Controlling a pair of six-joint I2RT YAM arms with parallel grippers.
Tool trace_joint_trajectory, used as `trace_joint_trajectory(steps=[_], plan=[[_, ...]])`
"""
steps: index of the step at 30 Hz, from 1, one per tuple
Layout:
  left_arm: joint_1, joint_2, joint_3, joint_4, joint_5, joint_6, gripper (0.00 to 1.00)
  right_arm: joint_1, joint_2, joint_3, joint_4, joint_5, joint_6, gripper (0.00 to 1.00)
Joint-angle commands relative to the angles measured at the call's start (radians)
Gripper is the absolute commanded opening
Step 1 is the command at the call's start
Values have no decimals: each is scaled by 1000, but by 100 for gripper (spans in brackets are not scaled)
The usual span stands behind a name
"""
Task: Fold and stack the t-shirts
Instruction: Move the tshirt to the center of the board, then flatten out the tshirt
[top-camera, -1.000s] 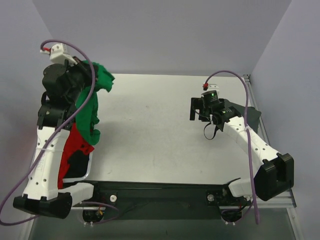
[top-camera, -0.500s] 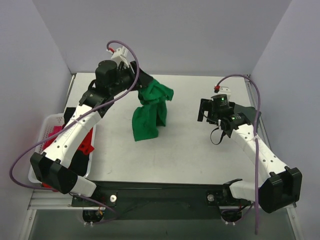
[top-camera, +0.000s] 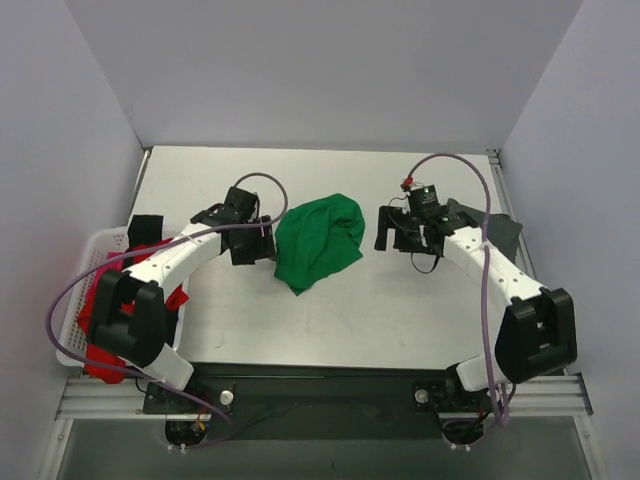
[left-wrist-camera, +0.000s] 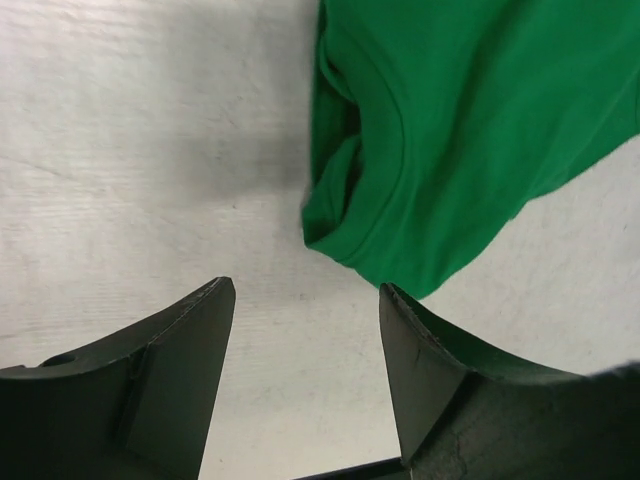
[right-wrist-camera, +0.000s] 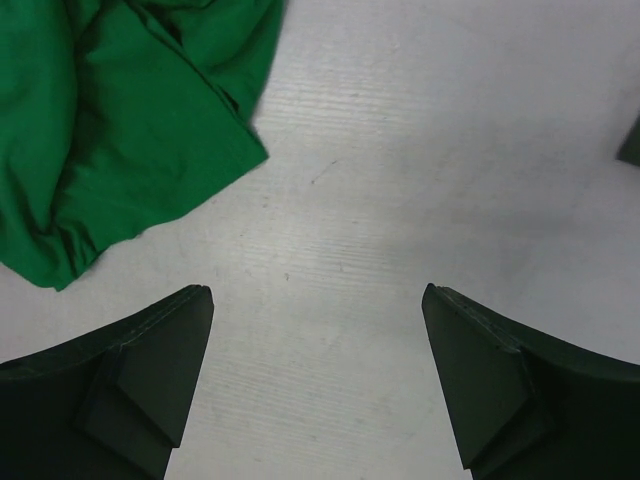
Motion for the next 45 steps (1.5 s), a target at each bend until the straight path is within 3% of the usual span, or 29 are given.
trace_joint_trajectory(steps=[1,4,12,20,24,25,28,33,36,39,41,42,43,45], plan=[[-29,-16,-41,90,100,36,70,7,91,73,-4,-177,-8,89],[-34,-1,-108,184,183,3,66,20,163,101,3,-206,-14,85],[-45,65,-95,173,264,21,64,39,305,170,26,-253,-7,74],[-45,168,-94,263,292,-20,65,47,388,245,26,-257,-2,74],[-45,206,-60,293,287,-56,48,38,438,314,26,-224,-10,75],[-43,220,-51,290,286,-59,36,36,466,343,26,-219,-10,75],[-45,231,-13,256,270,-59,19,26,522,394,26,-195,-2,75],[-42,215,4,230,269,-51,4,26,621,489,26,-155,4,73],[-40,208,10,219,283,-43,0,29,688,547,23,-128,16,70],[-40,197,15,207,283,-33,0,27,736,593,16,-127,23,61],[-34,185,20,194,272,-22,0,27,751,606,13,-124,27,39],[-29,180,23,187,264,-4,0,27,751,613,11,-115,27,25],[-25,174,29,175,244,7,0,26,751,615,10,-107,29,4],[6,160,56,126,224,42,0,15,727,615,-3,-96,24,0]])
